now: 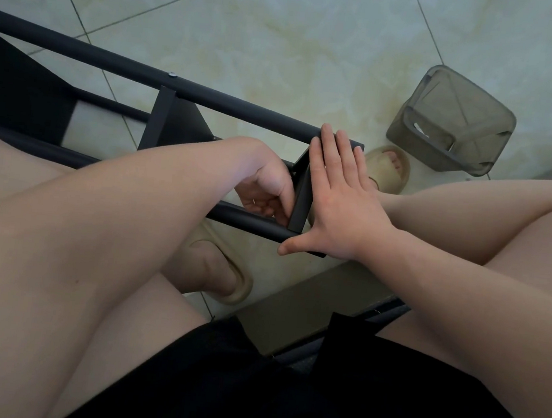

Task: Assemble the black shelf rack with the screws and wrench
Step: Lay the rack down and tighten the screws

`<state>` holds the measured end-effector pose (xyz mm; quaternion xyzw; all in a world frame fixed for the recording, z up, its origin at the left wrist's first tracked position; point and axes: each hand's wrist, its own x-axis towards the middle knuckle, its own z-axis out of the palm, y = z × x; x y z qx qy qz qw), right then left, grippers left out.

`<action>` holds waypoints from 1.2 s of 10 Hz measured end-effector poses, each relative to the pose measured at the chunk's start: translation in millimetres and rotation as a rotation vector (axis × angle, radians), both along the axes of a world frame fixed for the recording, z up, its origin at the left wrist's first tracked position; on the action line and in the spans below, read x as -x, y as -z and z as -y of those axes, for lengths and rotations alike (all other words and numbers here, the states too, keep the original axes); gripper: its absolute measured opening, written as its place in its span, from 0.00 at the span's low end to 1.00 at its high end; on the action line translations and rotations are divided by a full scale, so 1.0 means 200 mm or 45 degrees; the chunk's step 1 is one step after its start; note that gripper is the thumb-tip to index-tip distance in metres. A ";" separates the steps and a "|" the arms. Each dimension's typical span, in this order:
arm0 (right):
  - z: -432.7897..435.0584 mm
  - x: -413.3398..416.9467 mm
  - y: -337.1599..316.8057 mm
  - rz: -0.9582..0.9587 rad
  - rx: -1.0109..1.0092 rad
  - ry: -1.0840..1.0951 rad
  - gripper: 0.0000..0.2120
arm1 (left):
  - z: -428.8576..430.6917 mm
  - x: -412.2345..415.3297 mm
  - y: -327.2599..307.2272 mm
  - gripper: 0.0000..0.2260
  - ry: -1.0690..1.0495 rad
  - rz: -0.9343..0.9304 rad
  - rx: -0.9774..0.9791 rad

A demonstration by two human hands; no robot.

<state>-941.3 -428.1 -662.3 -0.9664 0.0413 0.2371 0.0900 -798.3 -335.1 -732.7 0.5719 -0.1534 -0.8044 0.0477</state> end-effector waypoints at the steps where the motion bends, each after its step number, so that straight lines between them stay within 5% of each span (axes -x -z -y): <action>1: 0.00 0.00 0.00 -0.001 -0.004 0.004 0.77 | 0.01 0.00 -0.01 0.03 -0.018 -0.003 0.026; 5: 0.00 0.00 0.00 -0.003 -0.008 0.002 0.77 | 0.00 0.00 0.00 0.11 -0.068 -0.058 0.063; 8: 0.00 0.00 -0.01 -0.002 -0.010 -0.007 0.76 | -0.02 -0.01 0.01 0.02 -0.045 -0.059 -0.007; 12: 0.01 0.01 0.01 0.021 -0.037 -0.004 0.77 | 0.00 0.00 0.00 0.12 -0.043 -0.109 0.072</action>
